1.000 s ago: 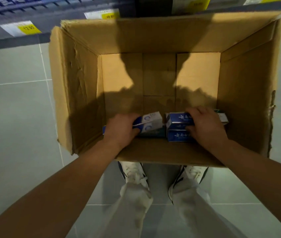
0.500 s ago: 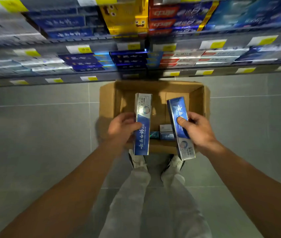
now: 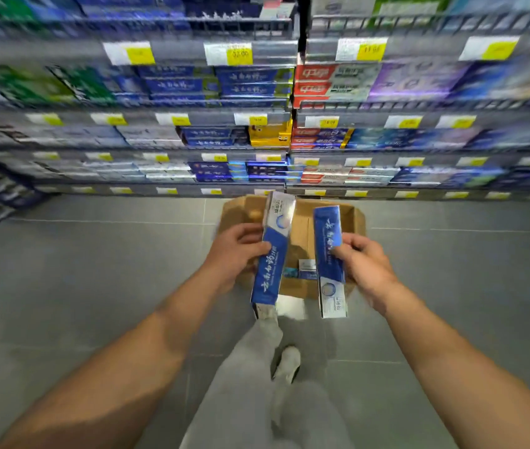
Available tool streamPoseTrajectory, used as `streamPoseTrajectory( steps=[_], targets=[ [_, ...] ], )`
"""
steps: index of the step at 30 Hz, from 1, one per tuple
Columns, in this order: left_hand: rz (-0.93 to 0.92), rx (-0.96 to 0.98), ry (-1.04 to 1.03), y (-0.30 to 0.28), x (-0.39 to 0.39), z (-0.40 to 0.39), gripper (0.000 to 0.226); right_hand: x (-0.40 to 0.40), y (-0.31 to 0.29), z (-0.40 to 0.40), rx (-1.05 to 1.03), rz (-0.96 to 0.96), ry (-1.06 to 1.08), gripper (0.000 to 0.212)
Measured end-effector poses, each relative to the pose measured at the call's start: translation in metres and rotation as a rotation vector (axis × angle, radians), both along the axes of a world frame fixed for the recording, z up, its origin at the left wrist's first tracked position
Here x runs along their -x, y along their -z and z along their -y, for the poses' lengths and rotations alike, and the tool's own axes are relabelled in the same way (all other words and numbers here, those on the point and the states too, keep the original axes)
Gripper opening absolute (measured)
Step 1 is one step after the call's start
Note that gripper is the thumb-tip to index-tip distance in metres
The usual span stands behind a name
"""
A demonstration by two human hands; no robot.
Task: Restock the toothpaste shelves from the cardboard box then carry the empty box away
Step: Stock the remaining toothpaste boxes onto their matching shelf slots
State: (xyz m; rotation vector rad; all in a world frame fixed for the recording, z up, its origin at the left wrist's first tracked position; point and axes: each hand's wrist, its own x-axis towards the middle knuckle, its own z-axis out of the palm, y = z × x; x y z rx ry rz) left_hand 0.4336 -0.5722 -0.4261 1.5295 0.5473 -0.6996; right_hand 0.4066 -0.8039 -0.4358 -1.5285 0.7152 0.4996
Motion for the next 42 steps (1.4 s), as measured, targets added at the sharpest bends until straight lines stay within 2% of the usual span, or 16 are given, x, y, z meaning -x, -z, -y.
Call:
streamPoseTrajectory(
  steps=[9, 19, 28, 35, 42],
  targets=[
    [0.112, 0.041, -0.166, -0.076, 0.102, -0.039, 0.028, 0.062, -0.077, -0.032, -0.115, 0.149, -0.058, 0.024],
    [0.279, 0.086, -0.299, -0.157, 0.123, -0.113, 0.027, 0.07, -0.17, -0.11, 0.013, 0.357, -0.296, 0.02],
    [0.386, 0.128, -0.31, -0.197, 0.089, -0.231, 0.024, 0.04, -0.204, -0.216, 0.179, 0.502, -0.317, 0.019],
    [0.452, 0.178, -0.267, -0.232, 0.034, -0.317, 0.024, -0.003, -0.233, -0.299, 0.322, 0.605, -0.349, 0.037],
    [0.513, 0.206, -0.245, -0.27, -0.032, -0.35, 0.02, -0.056, -0.279, -0.335, 0.644, 0.764, -0.43, 0.04]
  ],
)
